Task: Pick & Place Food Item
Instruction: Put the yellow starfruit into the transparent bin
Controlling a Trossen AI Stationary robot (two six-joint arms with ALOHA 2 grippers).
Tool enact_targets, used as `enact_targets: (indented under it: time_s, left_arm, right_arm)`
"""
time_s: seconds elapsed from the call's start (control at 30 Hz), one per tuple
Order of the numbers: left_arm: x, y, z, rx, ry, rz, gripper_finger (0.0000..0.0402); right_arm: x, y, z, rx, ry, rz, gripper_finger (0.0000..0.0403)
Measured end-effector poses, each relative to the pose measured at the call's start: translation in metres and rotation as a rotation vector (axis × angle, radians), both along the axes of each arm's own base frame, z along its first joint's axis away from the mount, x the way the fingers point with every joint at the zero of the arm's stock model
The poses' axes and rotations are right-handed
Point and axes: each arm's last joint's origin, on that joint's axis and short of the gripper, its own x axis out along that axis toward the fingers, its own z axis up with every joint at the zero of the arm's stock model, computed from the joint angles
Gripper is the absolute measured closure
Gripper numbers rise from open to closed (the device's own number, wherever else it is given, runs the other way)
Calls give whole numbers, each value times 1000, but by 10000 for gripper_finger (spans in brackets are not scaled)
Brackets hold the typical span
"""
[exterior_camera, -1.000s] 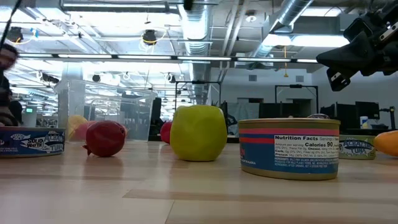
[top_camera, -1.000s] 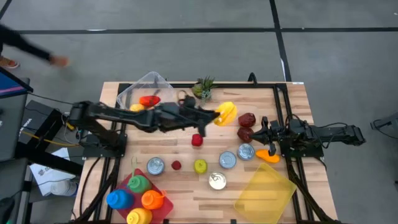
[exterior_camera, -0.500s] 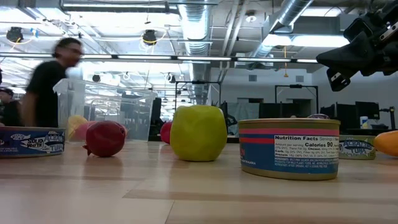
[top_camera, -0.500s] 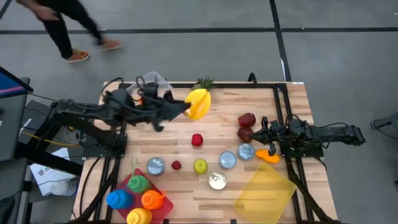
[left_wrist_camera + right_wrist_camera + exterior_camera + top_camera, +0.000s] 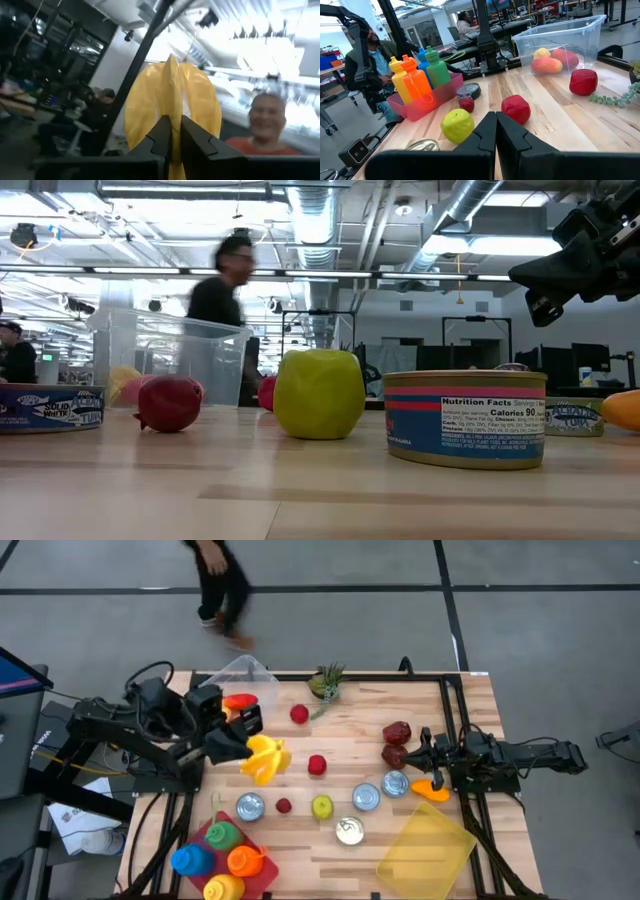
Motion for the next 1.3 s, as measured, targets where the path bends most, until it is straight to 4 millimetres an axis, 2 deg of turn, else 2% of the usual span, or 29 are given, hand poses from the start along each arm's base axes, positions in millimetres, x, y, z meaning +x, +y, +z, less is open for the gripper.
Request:
enact_targets:
  time_s: [0.1,0.2,0.47,0.77,0.9,1.13,1.3]
  left_arm:
    - [2,-5,-2,110,-42,32,382]
    - [10,-6,-8,232,-66,146,383]
    - [32,3,-24,447,47,647,381]
    - [58,15,-42,621,191,983,380]
    - [68,24,-51,832,289,1167,380]
    - [63,54,-49,1147,469,1450,380]
    - [45,84,-44,1167,724,1685,380]
  right_arm:
    - [0,0,0,0,0,0,403]
    - [0,0,0,0,0,0,403]
    - [0,0,0,0,0,0,403]
    - [0,0,0,0,0,0,403]
    - [0,0,0,0,0,0,403]
    - [0,0,0,0,0,0,403]
    - [0,0,0,0,0,0,403]
